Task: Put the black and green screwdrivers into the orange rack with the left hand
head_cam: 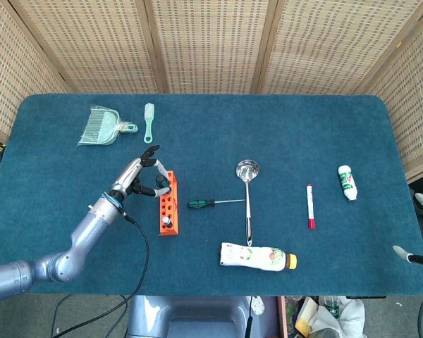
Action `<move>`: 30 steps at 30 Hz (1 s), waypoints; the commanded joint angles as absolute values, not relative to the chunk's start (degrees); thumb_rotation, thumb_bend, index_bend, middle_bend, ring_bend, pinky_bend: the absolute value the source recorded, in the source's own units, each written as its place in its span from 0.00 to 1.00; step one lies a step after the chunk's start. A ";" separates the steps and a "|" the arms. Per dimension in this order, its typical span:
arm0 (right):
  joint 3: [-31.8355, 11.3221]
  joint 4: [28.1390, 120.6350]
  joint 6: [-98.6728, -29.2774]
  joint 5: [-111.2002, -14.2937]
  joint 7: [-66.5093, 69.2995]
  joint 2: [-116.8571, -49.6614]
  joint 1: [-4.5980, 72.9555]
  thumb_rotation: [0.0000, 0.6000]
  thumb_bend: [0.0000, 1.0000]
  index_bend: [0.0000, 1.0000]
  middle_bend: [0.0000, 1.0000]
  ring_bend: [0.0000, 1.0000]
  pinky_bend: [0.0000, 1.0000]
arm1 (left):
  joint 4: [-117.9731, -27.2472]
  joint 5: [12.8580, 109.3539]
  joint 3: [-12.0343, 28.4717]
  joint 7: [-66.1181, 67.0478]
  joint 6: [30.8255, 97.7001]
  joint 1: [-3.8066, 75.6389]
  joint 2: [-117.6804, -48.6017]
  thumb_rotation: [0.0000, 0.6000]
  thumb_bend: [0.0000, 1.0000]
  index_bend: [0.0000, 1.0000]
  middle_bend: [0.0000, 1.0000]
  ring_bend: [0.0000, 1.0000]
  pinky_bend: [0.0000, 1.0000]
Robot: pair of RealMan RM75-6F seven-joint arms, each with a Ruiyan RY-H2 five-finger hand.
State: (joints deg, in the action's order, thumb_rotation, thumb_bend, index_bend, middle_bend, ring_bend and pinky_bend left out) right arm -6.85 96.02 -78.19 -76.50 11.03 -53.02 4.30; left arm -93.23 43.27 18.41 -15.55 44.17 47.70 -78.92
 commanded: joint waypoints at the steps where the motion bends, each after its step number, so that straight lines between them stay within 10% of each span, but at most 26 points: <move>1: -6.87 95.98 -78.22 -76.51 11.11 -53.01 4.28 1.00 0.00 0.00 0.00 0.00 0.00 | -93.19 43.44 18.50 -15.47 44.09 47.59 -78.98 1.00 0.46 0.71 0.00 0.00 0.00; 13: -6.81 95.91 -78.21 -76.63 11.33 -52.99 4.25 1.00 0.00 0.00 0.00 0.00 0.00 | -93.25 41.46 18.22 -12.15 44.57 47.85 -79.03 1.00 0.39 0.52 0.00 0.00 0.00; 30: -6.77 95.97 -78.20 -76.77 11.44 -52.94 4.27 1.00 0.00 0.00 0.00 0.00 0.00 | -96.09 42.92 19.55 -12.83 44.63 46.23 -76.36 1.00 0.00 0.17 0.00 0.00 0.00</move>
State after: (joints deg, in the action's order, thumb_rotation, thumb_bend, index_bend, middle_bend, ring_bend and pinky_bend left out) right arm -6.78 95.97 -78.20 -76.76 11.44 -52.94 4.26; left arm -95.66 42.50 19.31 -12.52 44.40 46.59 -76.80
